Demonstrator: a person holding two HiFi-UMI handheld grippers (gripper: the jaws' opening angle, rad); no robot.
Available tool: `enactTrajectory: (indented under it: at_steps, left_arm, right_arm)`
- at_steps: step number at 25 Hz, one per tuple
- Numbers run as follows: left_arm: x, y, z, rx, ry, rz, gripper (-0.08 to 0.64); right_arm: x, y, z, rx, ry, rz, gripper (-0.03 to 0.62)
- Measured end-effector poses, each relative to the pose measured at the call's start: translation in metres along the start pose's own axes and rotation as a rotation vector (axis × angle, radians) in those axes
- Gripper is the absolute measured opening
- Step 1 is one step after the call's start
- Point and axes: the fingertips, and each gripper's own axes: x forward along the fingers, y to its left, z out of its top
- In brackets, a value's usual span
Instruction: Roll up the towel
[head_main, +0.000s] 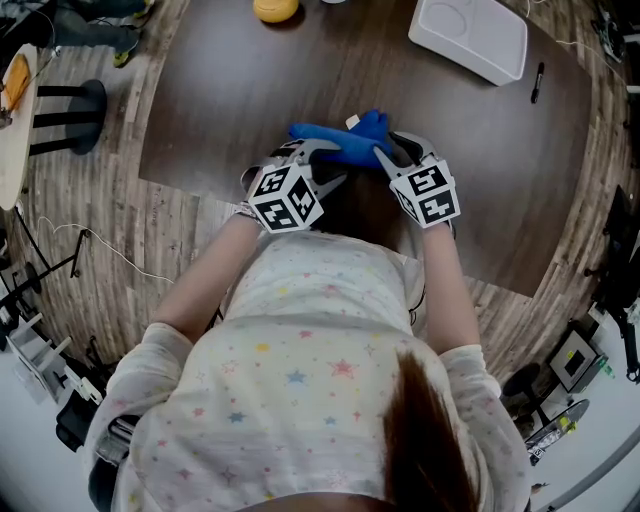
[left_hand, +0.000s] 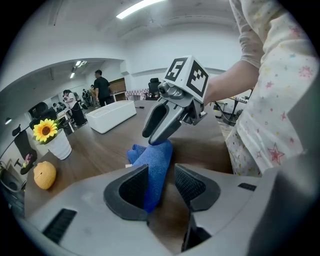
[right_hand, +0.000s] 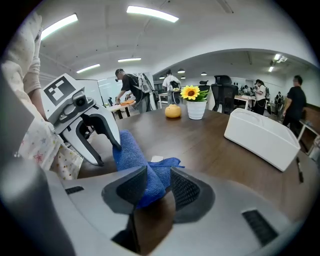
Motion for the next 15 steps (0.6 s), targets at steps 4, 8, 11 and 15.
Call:
enactTrajectory:
  at_steps: [4,8,11,15]
  left_arm:
    - [0.001,0.001,0.002,-0.002,-0.002,0.000,0.146]
    - [0.004,0.004,0.001,0.000,-0.004,-0.001,0.146]
    - [0.008,0.008,-0.003,-0.005,-0.005,0.005,0.146]
    - [0.011,0.011,-0.003,-0.014,0.000,0.019,0.146]
  right_arm:
    - [-0.002,-0.004,0.000,-0.003,0.005,-0.005,0.144]
    - [0.002,-0.006,0.002,-0.003,0.008,-0.009,0.139]
    - [0.009,-0.008,0.004,-0.011,0.012,-0.016,0.137]
    - [0.006,-0.013,0.010,-0.020,-0.008,-0.036,0.137]
